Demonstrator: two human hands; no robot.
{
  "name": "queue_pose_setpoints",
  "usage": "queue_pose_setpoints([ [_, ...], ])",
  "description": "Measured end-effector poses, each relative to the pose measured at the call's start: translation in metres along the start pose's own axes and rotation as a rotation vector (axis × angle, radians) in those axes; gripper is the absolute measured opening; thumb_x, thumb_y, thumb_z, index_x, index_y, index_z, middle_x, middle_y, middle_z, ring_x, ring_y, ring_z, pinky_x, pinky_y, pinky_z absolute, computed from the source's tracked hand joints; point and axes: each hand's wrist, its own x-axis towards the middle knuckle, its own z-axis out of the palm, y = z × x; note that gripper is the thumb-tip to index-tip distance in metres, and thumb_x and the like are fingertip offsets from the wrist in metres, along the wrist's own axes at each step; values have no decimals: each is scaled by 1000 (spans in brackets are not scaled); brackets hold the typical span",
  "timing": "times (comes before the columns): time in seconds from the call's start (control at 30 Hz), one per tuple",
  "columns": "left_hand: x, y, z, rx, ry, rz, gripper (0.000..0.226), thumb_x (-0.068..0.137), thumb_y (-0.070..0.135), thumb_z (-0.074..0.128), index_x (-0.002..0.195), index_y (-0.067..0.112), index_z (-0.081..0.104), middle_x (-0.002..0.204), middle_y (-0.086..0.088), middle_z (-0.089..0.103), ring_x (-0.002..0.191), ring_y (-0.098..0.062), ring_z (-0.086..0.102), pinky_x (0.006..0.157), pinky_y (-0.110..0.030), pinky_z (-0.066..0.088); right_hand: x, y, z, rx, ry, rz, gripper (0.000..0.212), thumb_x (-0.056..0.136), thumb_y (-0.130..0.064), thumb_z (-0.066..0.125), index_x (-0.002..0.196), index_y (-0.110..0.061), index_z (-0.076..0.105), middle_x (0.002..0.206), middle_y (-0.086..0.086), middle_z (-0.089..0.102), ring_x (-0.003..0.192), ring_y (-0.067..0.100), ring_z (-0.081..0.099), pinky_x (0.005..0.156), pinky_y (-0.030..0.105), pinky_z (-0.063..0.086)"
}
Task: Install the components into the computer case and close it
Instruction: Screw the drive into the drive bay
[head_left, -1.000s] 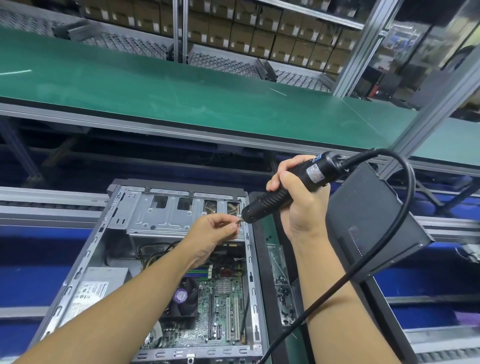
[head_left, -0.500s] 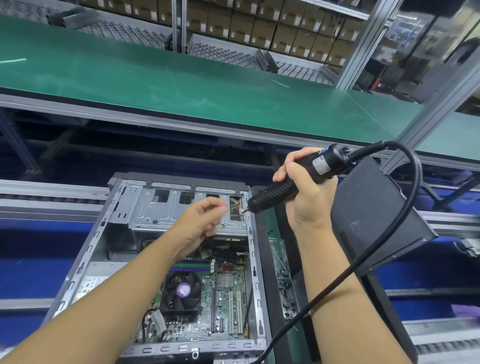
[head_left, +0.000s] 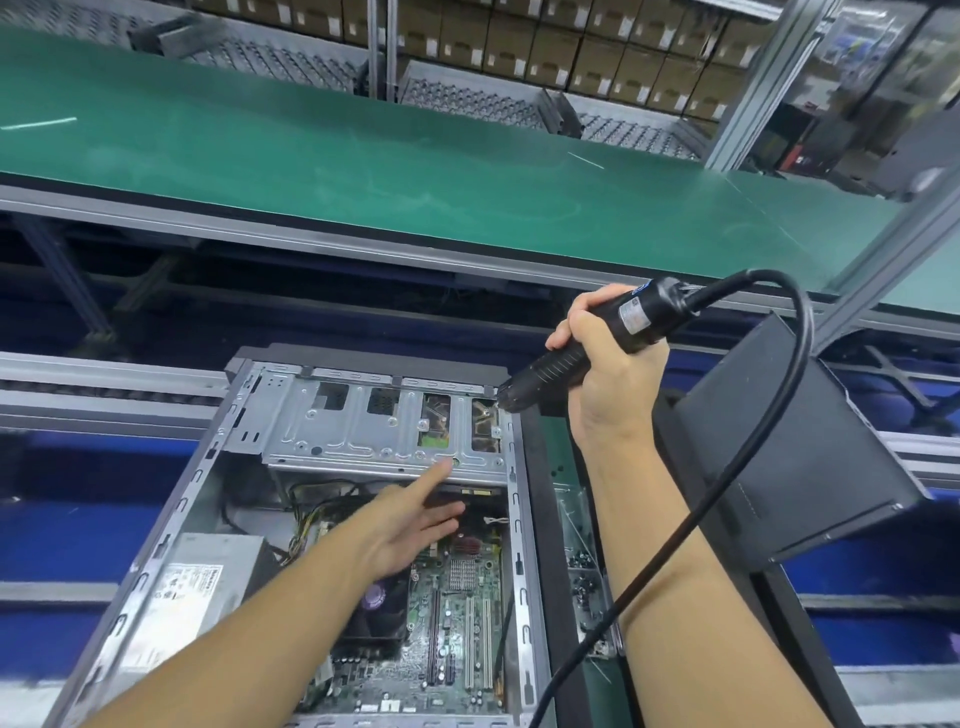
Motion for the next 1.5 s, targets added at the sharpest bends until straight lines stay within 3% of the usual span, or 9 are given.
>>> queue_pose_setpoints([
  [0.07,6,-6,6,-36,37,60,158,31,33,101,156,22,5,136,-19,41,102,-28,68,100,-46,51,2,3,-1,-46,-12,0,32,79,4,63,77,-28,69,73,1,64,66,29,55,72,41,51],
  [0.17,8,-9,14,-81,74,59,153,34,26,98,155,17,5,150,-23,33,93,-28,63,109,-51,41,4,6,-4,-88,-20,0,32,80,-1,66,76,-32,70,73,-2,65,67,26,57,72,40,54],
  [0.37,6,-4,20,-176,40,38,85,53,11,89,127,-3,50,146,-29,36,110,-36,60,87,-37,59,9,16,-5,-163,-49,13,28,80,-3,67,79,-31,69,73,-2,65,67,25,58,71,37,55],
  [0.53,7,-5,21,-175,68,35,63,67,8,85,119,-2,50,146,-26,36,119,-37,53,75,-34,61,12,29,-2,-209,-78,49,29,80,3,64,79,-26,67,72,0,64,64,20,57,68,29,54],
  [0.77,9,-7,22,-172,65,22,42,78,8,80,109,2,52,151,-22,31,120,-35,52,80,-33,59,17,42,-4,-300,-105,81,19,81,6,62,85,-12,62,72,-2,64,62,14,59,65,25,55],
  [1.0,11,-8,19,-178,34,35,44,76,10,82,108,-1,55,127,-10,48,107,-30,58,79,-32,60,21,46,-6,-316,-126,117,18,80,3,62,87,-13,62,71,-4,64,62,12,60,66,24,56],
  [1.13,13,-8,19,-171,53,45,54,77,10,81,120,-3,52,145,-23,38,110,-30,58,100,-40,52,21,46,-6,-341,-181,129,27,79,1,63,80,-26,65,71,0,63,63,17,59,67,32,57],
  [1.37,11,-8,20,-179,61,61,66,77,10,81,131,-6,46,150,-25,34,115,-33,57,94,-37,56,25,50,8,-564,-306,112,12,82,-15,65,75,-24,62,68,1,63,64,19,61,69,43,59],
  [1.5,11,-8,20,-182,58,61,64,78,9,81,130,-5,47,151,-24,32,117,-34,56,94,-38,55,28,52,3,-537,-278,127,11,79,-11,65,80,-22,62,70,-6,64,65,11,61,67,26,56],
])
